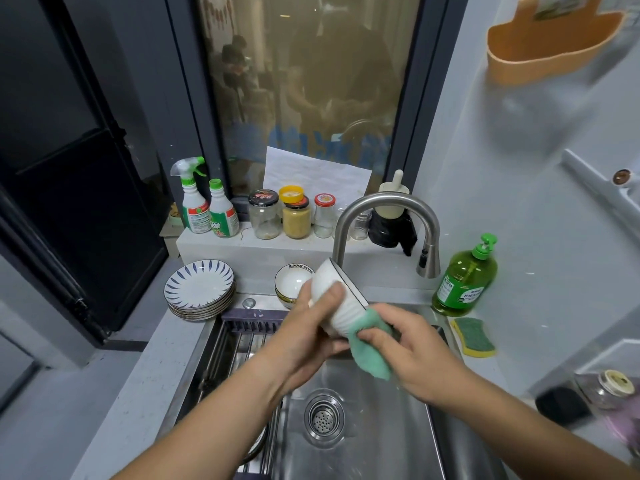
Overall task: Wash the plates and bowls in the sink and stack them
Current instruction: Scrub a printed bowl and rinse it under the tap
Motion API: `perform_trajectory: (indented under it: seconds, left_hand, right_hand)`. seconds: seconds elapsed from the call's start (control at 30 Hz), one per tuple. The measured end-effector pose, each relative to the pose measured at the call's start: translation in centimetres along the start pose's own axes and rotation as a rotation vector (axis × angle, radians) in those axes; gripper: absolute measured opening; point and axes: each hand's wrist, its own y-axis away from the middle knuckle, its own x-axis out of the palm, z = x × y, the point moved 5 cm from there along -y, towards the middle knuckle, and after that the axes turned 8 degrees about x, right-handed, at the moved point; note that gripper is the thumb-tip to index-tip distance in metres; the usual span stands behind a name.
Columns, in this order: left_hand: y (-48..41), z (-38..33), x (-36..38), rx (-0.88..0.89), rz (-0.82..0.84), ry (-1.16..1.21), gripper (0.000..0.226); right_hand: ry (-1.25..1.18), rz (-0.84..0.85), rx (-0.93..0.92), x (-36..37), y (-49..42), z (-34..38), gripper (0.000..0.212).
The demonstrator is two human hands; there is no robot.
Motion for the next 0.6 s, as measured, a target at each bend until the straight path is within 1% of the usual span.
perform_trajectory:
  seconds: [0.03, 0.07, 0.1, 0.13, 0.17, 0.23, 0.3, 0.33, 0.4, 0.47, 0.5, 0.57, 0.6]
  left_hand:
    - [-0.1, 0.1, 0.1, 0.053, -0.034, -0.042, 0.11]
    - [-0.2, 0.2, 0.1, 0.076, -0.047, -0.076, 0.106]
    - [0.0, 0.2, 0.3, 0.071, -0.052, -0.075, 0.097]
    - [0.1, 0.1, 0.4, 0.03, -0.054, -0.038, 0.088]
    - [0.3, 0.0, 0.6, -0.031, -0.039, 0.045, 0.085]
    - [0.4, 0.1, 0.0, -0.143, -0.044, 0.154, 0.092]
    - [0.3, 0.2, -1.0, -0.25, -0.031, 0.117, 0.102]
    - [0.4, 0.2, -1.1, -0.306, -0.002, 0.086, 0.106]
    - [0.7, 0.1, -1.0, -0.361, 0.054, 0.06, 0.113]
    - [1.1, 0.1, -0.2, -0.279, 0.133, 0.097, 0.115]
    - [1.2, 0.2, -0.1, -0.209, 0.127, 0.111, 0.117]
    - [1.3, 0.7, -0.3, -0.104, 0.051, 0.042, 0.12]
    - [1.4, 0.9, -0.4, -0.07, 0.013, -0.007, 0.113]
  right_hand:
    - [-0.08, 0.0, 0.043, 0.3, 0.0, 0.1, 0.007]
    - [-0.12, 0.013, 0.058, 0.7, -0.1, 0.3, 0.009]
    - [-0.118, 0.04, 0.047, 1.1, -0.1, 0.7, 0.01]
    - [-0.056, 0.073, 0.019, 1.2, -0.1, 0.9, 0.011]
    - [0.068, 0.096, -0.036, 1.2, -0.1, 1.0, 0.013]
    - [0.354, 0.11, -0.187, 0.6, -0.1, 0.7, 0.02]
    - [0.55, 0.117, -0.313, 0.0, 0.1, 0.1, 0.028]
    - [0.591, 0.118, -0.354, -0.1, 0.2, -0.2, 0.028]
    - [0.551, 0.109, -0.382, 0.0, 0.3, -0.4, 0.022]
    - [0.404, 0.075, -0.301, 0.3, 0.6, -0.2, 0.015]
    - [0.336, 0.054, -0.239, 0.4, 0.7, -0.2, 0.013]
    - [0.268, 0.037, -0.173, 0.8, 1.0, -0.2, 0.013]
    - [0.266, 0.046, -0.179, 1.1, 1.1, -0.1, 0.013]
